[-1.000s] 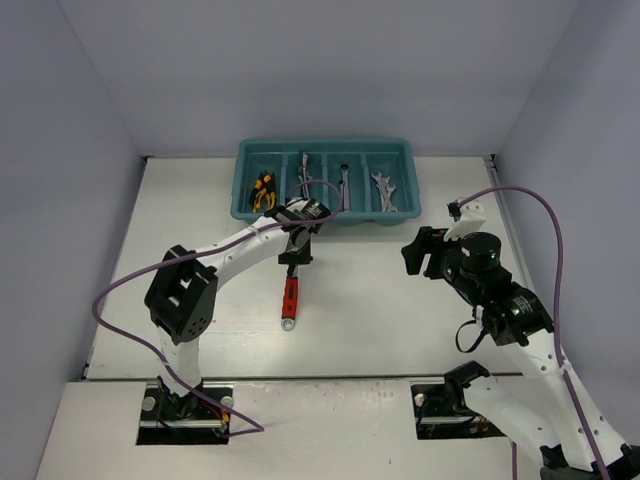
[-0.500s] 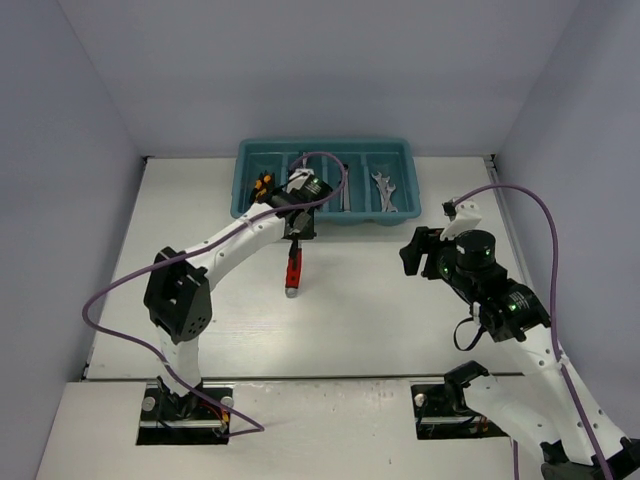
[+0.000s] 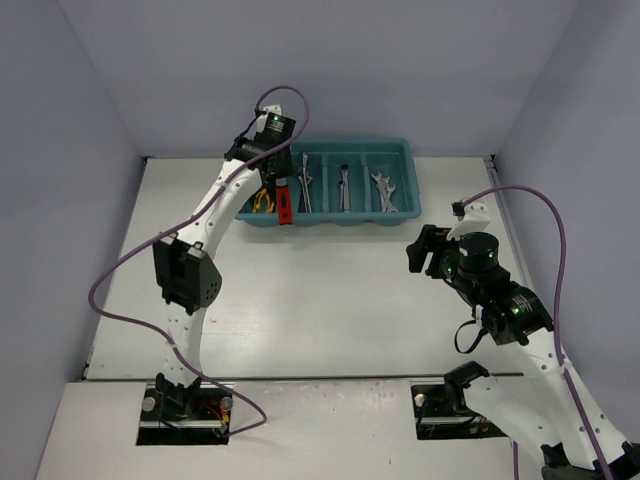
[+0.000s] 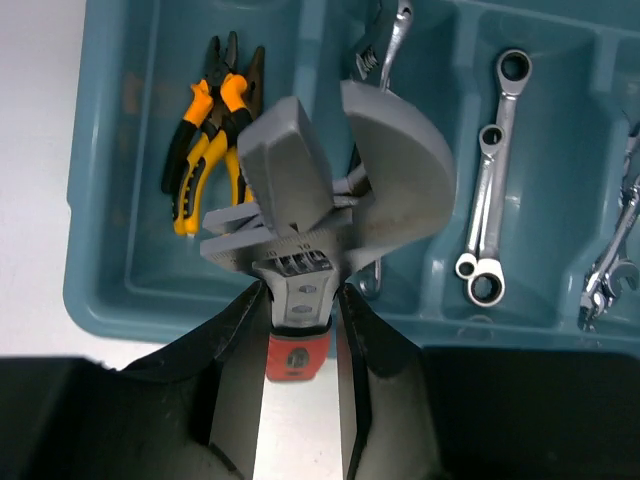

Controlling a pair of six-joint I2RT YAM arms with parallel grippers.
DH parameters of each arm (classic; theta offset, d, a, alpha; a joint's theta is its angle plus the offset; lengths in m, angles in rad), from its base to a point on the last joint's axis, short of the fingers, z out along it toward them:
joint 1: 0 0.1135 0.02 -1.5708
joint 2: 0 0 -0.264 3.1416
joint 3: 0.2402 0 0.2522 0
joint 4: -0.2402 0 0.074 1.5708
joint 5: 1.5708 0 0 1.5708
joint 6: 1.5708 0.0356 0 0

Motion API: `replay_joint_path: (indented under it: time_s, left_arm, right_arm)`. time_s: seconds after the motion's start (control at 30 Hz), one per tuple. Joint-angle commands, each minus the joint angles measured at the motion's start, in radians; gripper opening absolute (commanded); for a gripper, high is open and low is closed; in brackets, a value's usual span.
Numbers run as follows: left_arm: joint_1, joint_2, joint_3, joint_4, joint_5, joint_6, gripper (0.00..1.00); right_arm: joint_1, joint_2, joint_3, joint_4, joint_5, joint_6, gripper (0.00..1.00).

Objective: Sort the tools into containers

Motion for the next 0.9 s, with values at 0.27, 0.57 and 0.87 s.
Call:
replay_joint_path:
  time_s: [0.27,0.57,0.87]
  left_arm:
    - [0.089,0.195,0.277,0.302,0.233,0.076,0.00]
    - [0.086,0.249,0.170,0.525,0.297,0.088,0.00]
    - [0.092,0.271,0.159,0.590,0.279,0.060,0.00]
  right_arm:
    - [0.005,0.049,0.052,0.024,0.083,0.065,0.65]
    - [0.005,0.079,0.046,0.015,0.078,0.105,0.65]
    - [0.005,0.095,0.062,-0.011,0.064,0.114,0.65]
